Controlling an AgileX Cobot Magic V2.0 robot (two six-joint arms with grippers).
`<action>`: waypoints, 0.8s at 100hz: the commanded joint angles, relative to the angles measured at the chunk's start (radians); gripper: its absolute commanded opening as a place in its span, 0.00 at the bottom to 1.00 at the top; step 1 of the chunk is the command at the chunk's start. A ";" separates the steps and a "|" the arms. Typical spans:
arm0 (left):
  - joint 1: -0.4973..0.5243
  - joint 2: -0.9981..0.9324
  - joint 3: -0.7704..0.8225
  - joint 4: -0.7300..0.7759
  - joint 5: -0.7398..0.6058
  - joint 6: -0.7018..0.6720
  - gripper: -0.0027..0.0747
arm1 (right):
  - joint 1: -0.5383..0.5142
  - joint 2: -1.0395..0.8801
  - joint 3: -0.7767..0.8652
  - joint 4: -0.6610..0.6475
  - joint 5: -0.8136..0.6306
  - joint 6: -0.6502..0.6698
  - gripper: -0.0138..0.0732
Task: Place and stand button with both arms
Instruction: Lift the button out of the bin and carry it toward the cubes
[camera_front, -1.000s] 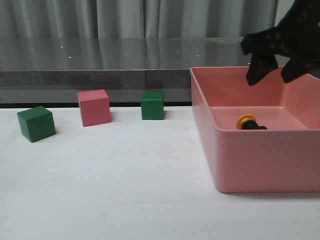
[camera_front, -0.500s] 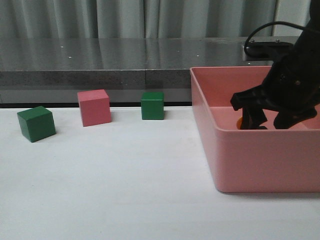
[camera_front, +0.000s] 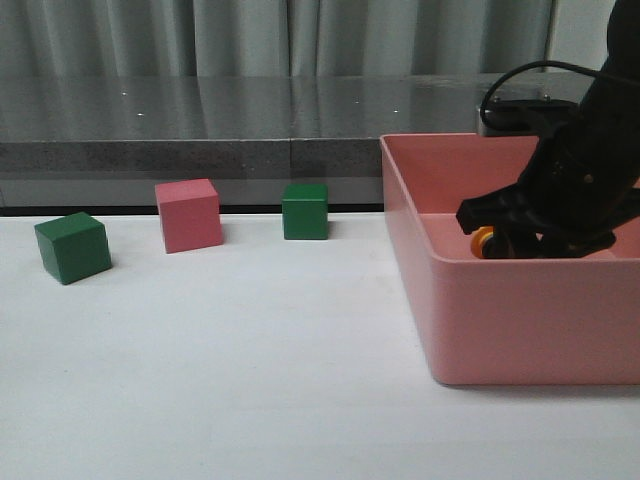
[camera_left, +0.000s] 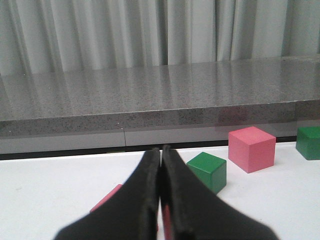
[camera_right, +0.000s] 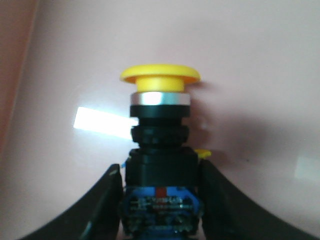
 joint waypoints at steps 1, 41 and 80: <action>-0.001 -0.031 0.044 -0.010 -0.080 -0.012 0.01 | 0.000 -0.104 -0.048 -0.002 -0.008 -0.010 0.26; -0.001 -0.031 0.044 -0.010 -0.080 -0.012 0.01 | 0.152 -0.242 -0.365 0.024 0.354 -0.222 0.26; -0.001 -0.031 0.044 -0.010 -0.080 -0.012 0.01 | 0.391 -0.040 -0.530 0.183 0.369 -0.804 0.26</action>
